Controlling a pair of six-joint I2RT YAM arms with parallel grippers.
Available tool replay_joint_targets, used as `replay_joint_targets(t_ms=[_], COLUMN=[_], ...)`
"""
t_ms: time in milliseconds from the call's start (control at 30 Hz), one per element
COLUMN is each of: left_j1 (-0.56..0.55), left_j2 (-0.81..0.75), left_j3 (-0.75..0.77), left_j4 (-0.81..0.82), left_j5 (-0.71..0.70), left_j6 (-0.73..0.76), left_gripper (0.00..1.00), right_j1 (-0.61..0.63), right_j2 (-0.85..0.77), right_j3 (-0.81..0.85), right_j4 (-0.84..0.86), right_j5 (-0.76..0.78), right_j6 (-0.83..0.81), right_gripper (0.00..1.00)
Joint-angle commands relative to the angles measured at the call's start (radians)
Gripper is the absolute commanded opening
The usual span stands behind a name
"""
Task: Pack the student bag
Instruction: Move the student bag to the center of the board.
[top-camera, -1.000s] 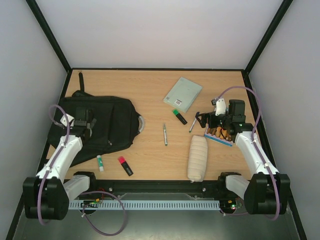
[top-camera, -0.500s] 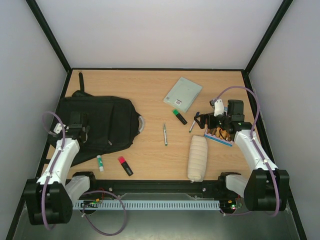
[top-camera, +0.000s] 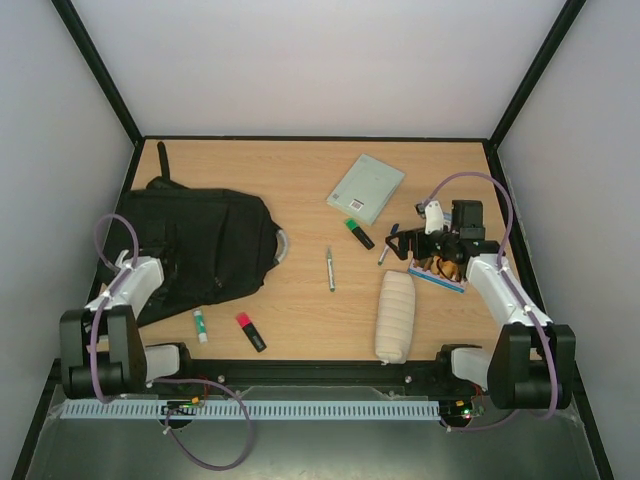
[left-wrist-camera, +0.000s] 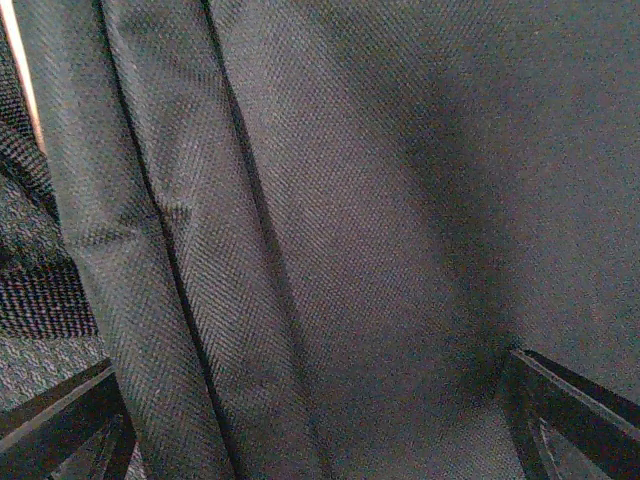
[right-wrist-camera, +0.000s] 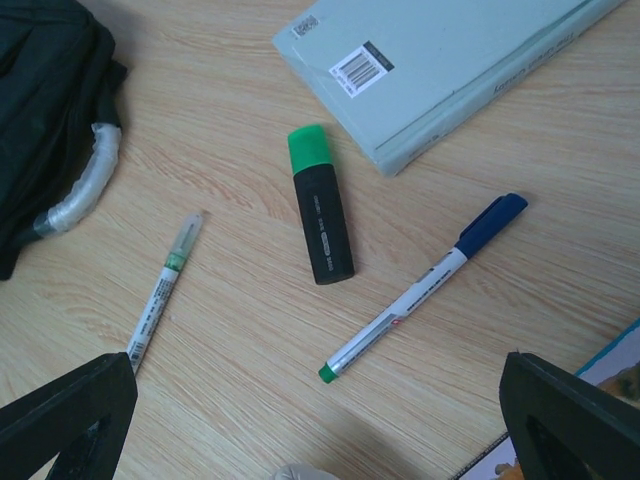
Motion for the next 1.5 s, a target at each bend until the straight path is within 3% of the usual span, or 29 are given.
replay_joint_targets(t_ms=[0, 67, 233, 533, 767, 933, 1100, 1467], left_j1=[0.005, 0.005, -0.002, -0.044, -0.093, -0.106, -0.123, -0.128], left_j2=[0.101, 0.146, 0.276, 0.376, 0.524, 0.516, 0.458, 0.334], left_j3=[0.051, 0.072, 0.136, 0.217, 0.383, 0.368, 0.359, 0.308], left_j4=[0.106, 0.155, 0.163, 0.176, 0.106, 0.151, 0.136, 0.097], left_j5=[-0.020, -0.021, 0.007, -0.035, -0.076, -0.063, -0.086, -0.121], left_j6=[0.094, 0.154, 0.140, 0.149, 0.199, 0.249, 0.261, 0.258], left_gripper=[0.99, 0.98, 0.97, 0.96, 0.97, 0.97, 0.99, 0.99], right_j1=[0.019, 0.053, 0.145, 0.364, 0.512, 0.540, 0.562, 0.566], right_j2=[0.052, 0.100, 0.232, 0.533, 0.783, 0.935, 1.037, 1.218], right_j3=[0.042, 0.074, 0.192, 0.527, 0.755, 0.957, 1.074, 1.285], right_j4=[-0.063, -0.085, -0.123, -0.158, -0.189, -0.250, -0.256, -0.310], right_j5=[-0.050, -0.072, -0.100, 0.100, 0.209, 0.207, 0.285, 0.320], right_j6=[-0.051, -0.068, -0.097, -0.023, -0.075, 0.030, 0.073, 0.117], right_gripper=[1.00, 1.00, 1.00, 0.58, 0.41, 0.41, 0.46, 0.46])
